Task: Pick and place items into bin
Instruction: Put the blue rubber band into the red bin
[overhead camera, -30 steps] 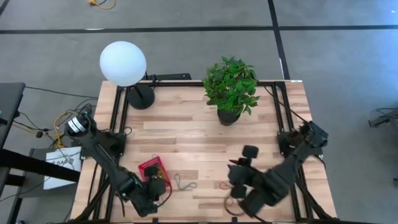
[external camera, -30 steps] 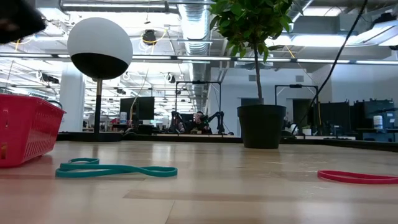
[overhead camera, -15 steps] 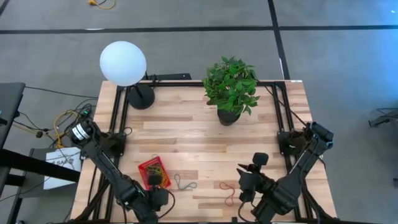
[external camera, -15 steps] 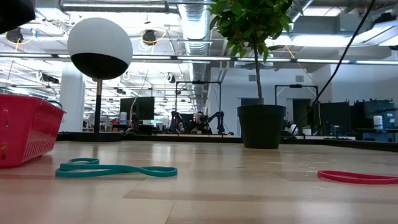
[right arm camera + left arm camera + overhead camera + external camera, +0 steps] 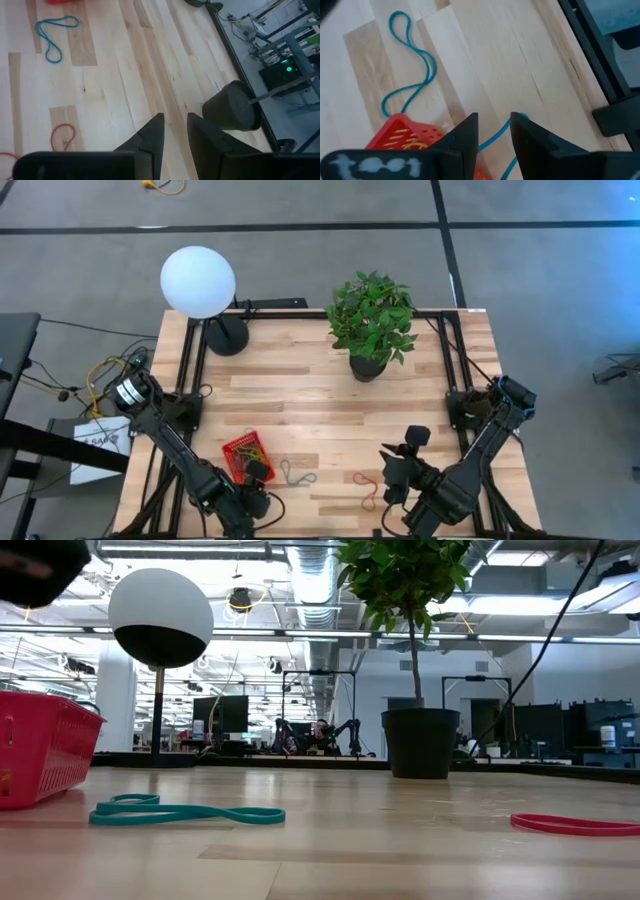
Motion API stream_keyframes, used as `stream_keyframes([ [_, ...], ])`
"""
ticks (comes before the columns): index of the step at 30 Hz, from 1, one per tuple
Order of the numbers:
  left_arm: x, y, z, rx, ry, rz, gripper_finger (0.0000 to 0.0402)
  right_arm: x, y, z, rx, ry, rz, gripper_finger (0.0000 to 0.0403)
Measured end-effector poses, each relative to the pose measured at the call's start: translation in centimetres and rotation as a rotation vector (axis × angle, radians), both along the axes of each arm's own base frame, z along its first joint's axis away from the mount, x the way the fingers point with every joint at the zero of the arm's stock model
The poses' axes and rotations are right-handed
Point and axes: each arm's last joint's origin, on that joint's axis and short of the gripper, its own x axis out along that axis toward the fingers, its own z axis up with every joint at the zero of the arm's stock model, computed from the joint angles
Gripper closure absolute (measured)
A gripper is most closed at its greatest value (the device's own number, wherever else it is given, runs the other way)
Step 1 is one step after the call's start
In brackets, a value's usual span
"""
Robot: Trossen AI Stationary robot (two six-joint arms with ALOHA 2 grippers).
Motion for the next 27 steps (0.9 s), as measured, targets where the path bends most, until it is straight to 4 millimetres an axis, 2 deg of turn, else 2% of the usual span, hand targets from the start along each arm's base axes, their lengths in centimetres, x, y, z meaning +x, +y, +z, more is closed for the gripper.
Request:
stream_keyframes([
  [3,-0.2,0.1,-0.8,-0.007,-0.006,-0.006,0.0299,0.0,0.0,0.0,-0.001,0.001,0.000,0.0326],
  [10,-0.5,0.0,-0.8,-0.006,-0.002,-0.010,0.0299,0.0,0.0,0.0,-0.004,0.003,0.000,0.0326],
  [15,-0.8,0.4,-1.7,0.013,0.007,-0.017,0.0299,0.0,-0.1,0.0,-0.004,0.003,-0.001,0.0326],
  [21,-1.2,0.9,-2.8,0.099,0.005,-0.154,0.0299,0.0,0.0,0.0,-0.004,0.004,0.000,0.0326],
  [27,-0.9,0.7,-2.6,0.188,-0.069,-0.308,0.0299,0.0,-0.1,0.0,-0.007,0.007,0.003,0.0326],
])
